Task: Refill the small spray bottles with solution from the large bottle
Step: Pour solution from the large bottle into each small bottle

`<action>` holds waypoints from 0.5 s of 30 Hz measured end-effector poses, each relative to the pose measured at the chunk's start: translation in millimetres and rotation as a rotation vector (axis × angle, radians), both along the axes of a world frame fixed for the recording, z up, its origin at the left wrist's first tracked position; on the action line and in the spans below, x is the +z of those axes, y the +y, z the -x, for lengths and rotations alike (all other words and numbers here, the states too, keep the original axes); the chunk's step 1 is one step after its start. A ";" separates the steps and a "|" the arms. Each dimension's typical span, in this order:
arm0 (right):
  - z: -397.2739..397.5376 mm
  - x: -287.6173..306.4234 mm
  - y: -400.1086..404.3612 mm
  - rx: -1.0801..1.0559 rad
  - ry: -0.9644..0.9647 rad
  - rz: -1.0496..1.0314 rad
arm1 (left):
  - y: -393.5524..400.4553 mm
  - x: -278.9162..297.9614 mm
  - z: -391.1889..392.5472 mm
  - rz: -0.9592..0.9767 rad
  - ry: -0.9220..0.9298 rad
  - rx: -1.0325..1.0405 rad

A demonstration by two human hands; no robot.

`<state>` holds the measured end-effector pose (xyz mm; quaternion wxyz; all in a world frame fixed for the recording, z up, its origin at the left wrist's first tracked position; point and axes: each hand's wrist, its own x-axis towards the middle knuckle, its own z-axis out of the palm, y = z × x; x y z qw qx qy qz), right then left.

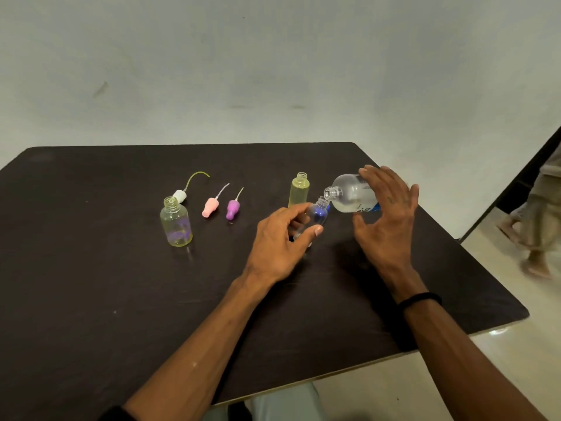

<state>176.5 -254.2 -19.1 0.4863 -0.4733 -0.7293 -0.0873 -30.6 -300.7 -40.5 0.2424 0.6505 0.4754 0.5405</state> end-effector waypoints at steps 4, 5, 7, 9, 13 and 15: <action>-0.6 -0.2 0.9 -0.006 -0.002 -0.019 | -1.1 0.7 -1.4 0.009 -0.021 -0.008; -0.7 0.0 0.8 -0.007 -0.004 -0.024 | -1.4 0.9 -1.5 0.008 -0.022 -0.008; -0.4 0.3 0.4 -0.005 -0.002 -0.027 | -1.7 1.0 -1.5 0.005 -0.025 -0.007; 0.1 0.7 -0.6 -0.006 0.000 -0.029 | -1.9 0.6 -1.3 0.002 -0.020 -0.010; 0.2 0.3 -0.4 -0.016 -0.002 -0.037 | -2.7 0.3 -0.5 0.001 -0.006 -0.020; 0.3 0.2 0.3 -0.021 -0.006 -0.042 | -2.6 0.5 -0.2 0.000 -0.006 -0.019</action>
